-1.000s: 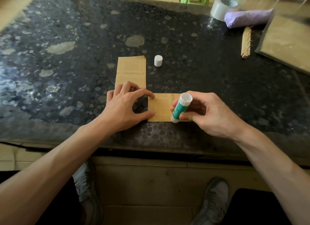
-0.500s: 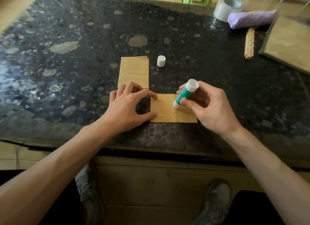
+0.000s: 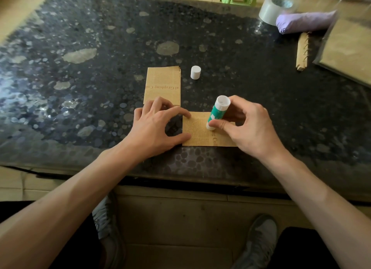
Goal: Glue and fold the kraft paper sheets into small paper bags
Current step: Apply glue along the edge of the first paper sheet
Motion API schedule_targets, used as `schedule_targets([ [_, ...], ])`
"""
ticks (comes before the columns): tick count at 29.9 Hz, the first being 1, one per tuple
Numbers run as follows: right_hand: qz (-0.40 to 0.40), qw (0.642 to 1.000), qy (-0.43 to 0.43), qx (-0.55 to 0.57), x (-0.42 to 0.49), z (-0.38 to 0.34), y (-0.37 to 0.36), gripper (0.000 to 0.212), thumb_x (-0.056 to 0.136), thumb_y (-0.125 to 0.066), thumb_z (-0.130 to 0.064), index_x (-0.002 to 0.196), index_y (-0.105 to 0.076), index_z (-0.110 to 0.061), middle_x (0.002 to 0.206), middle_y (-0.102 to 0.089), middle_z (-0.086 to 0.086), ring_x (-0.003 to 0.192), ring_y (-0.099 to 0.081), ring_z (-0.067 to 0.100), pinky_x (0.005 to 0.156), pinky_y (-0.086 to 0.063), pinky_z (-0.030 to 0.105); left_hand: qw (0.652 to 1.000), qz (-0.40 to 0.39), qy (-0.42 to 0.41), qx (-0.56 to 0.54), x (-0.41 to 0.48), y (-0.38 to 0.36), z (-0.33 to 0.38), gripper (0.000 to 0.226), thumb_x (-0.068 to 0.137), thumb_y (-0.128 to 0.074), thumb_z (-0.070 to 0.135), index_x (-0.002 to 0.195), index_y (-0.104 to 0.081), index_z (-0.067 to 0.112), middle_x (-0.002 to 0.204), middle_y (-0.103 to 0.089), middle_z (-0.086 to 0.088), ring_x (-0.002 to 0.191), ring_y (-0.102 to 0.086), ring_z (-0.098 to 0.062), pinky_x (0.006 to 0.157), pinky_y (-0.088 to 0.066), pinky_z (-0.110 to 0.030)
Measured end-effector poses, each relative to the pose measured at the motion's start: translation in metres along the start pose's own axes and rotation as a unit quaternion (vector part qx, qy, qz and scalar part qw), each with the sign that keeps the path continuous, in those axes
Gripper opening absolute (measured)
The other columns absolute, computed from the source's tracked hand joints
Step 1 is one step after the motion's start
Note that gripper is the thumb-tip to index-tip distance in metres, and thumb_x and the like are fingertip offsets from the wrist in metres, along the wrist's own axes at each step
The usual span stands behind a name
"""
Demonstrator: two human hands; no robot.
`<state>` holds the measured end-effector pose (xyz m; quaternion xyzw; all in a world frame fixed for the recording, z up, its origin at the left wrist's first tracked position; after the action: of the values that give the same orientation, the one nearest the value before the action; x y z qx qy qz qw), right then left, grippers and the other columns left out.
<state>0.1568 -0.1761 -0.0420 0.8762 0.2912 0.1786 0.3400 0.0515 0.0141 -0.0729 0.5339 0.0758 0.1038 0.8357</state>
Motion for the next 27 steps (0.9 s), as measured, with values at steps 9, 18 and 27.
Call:
schedule_targets([
  [9, -0.091, 0.995, 0.015, 0.022, -0.004, 0.000, -0.002, 0.035, 0.091, -0.078, -0.021, 0.124, -0.069, -0.029, 0.123, -0.069, -0.018, 0.122, -0.061, 0.003, 0.104, -0.051, 0.024, 1.000, -0.007, 0.003, 0.000, 0.000, 0.001, 0.001, 0.056, 0.079, -0.062, 0.072, 0.132, -0.051, 0.056, 0.134, -0.037, 0.010, 0.134, -0.028, -0.017, 0.113, -0.021, -0.046],
  [18, -0.155, 0.985, 0.051, 0.049, -0.013, -0.008, 0.001, 0.029, 0.092, -0.075, -0.007, 0.112, -0.071, -0.027, 0.113, -0.071, -0.016, 0.118, -0.064, 0.004, 0.107, -0.051, 0.030, 1.000, -0.009, 0.005, 0.001, 0.001, 0.001, 0.001, 0.056, 0.078, -0.061, 0.072, 0.131, -0.052, 0.056, 0.133, -0.037, 0.010, 0.134, -0.029, -0.018, 0.112, -0.022, -0.046],
  [27, -0.213, 0.974, 0.046, 0.053, -0.018, -0.009, 0.008, 0.032, 0.092, -0.073, 0.000, 0.110, -0.074, -0.027, 0.113, -0.071, -0.020, 0.118, -0.062, -0.005, 0.100, -0.046, 0.009, 1.000, -0.011, 0.004, -0.003, 0.001, 0.001, 0.001, 0.055, 0.079, -0.065, 0.070, 0.130, -0.053, 0.056, 0.133, -0.038, 0.010, 0.134, -0.029, -0.018, 0.112, -0.022, -0.046],
])
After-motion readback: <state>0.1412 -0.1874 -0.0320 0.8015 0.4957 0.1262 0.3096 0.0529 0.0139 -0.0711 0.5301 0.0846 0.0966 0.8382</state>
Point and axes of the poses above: each hand's wrist, its own x-axis towards the middle knuckle, its own y-axis out of the back of the hand, z = x × y, the point moved 6 cm from there along x, towards the middle knuckle
